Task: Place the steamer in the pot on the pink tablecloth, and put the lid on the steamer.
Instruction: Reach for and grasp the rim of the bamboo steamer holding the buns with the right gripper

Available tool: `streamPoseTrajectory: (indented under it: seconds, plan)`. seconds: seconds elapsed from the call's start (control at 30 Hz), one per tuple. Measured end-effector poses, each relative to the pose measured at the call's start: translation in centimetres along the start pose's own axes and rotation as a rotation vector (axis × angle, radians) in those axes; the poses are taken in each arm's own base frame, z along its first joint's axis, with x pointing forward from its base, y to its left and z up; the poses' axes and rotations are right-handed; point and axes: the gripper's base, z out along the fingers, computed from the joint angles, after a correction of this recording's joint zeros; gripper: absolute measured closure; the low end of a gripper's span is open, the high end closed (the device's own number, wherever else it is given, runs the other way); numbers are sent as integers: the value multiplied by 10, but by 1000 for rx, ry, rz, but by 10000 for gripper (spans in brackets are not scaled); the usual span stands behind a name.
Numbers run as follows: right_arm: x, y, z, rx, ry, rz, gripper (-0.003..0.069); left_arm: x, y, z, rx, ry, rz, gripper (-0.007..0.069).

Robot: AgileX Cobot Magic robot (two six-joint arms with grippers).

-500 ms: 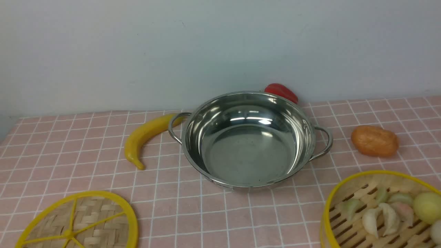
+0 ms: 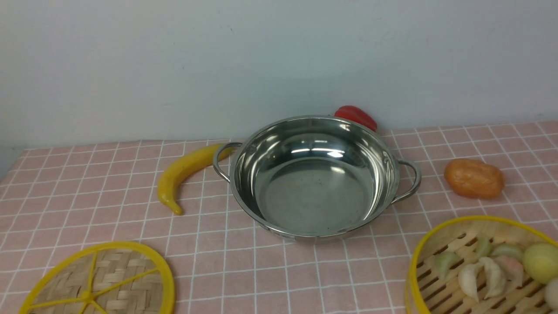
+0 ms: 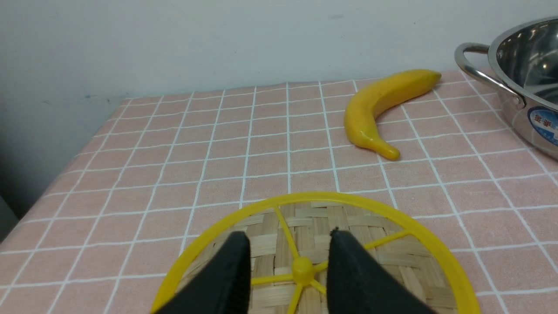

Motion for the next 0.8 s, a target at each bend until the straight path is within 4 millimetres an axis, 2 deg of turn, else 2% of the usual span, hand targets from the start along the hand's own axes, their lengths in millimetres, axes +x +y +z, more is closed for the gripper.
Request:
streamPoseTrajectory:
  seconds: [0.33,0.47,0.53,0.63,0.73,0.8]
  plan:
    - [0,0,0,0,-1,1,416,0,0,0,0,0,0,382]
    - [-6,2,0,-29,-60,99,416,0,0,0,0,0,0,382]
    - [-14,5,-2,-59,-108,215,416,0,0,0,0,0,0,382]
    - [-43,10,-12,-94,-181,285,416,0,0,0,0,0,0,382]
    - [-77,15,-30,-109,-236,237,416,0,0,0,0,0,0,382]
    - [-86,17,-36,-105,-236,208,416,0,0,0,0,0,0,382]
